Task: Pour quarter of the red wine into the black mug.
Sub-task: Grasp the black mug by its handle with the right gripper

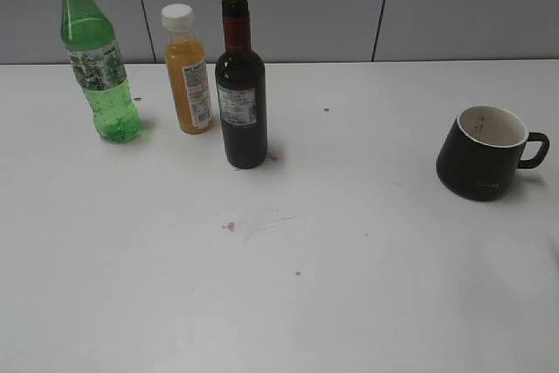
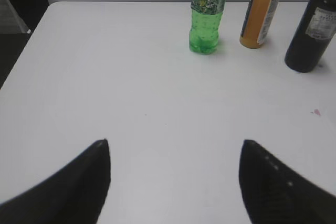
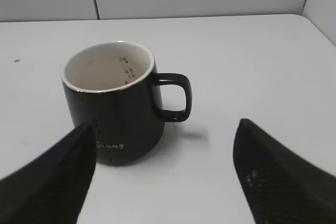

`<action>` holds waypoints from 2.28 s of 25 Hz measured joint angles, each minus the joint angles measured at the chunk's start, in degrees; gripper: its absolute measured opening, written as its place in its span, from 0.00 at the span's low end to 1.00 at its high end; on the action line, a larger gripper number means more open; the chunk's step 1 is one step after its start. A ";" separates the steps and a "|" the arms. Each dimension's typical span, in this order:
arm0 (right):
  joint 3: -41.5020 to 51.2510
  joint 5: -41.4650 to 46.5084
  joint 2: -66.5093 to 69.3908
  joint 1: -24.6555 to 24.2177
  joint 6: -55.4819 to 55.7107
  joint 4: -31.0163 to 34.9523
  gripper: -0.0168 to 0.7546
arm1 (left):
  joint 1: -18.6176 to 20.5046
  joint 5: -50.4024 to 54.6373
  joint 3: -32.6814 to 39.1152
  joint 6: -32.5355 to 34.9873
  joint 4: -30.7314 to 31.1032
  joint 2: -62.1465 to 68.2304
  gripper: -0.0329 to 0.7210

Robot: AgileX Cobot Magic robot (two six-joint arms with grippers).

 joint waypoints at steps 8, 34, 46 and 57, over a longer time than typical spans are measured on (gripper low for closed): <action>-8.83 -0.13 10.33 -6.32 2.37 -12.47 0.83 | 0.00 0.00 0.00 0.00 0.00 0.00 0.80; -19.98 -0.42 24.71 -6.33 -0.19 -12.87 0.81 | 0.00 0.00 0.00 0.00 0.00 0.00 0.80; -21.06 -0.42 26.65 -5.82 -0.19 -12.41 0.81 | 0.00 0.00 0.00 0.00 0.00 0.00 0.80; -23.27 -0.47 29.08 -1.48 -0.26 -7.17 0.81 | 0.00 0.00 0.00 0.00 0.00 0.00 0.80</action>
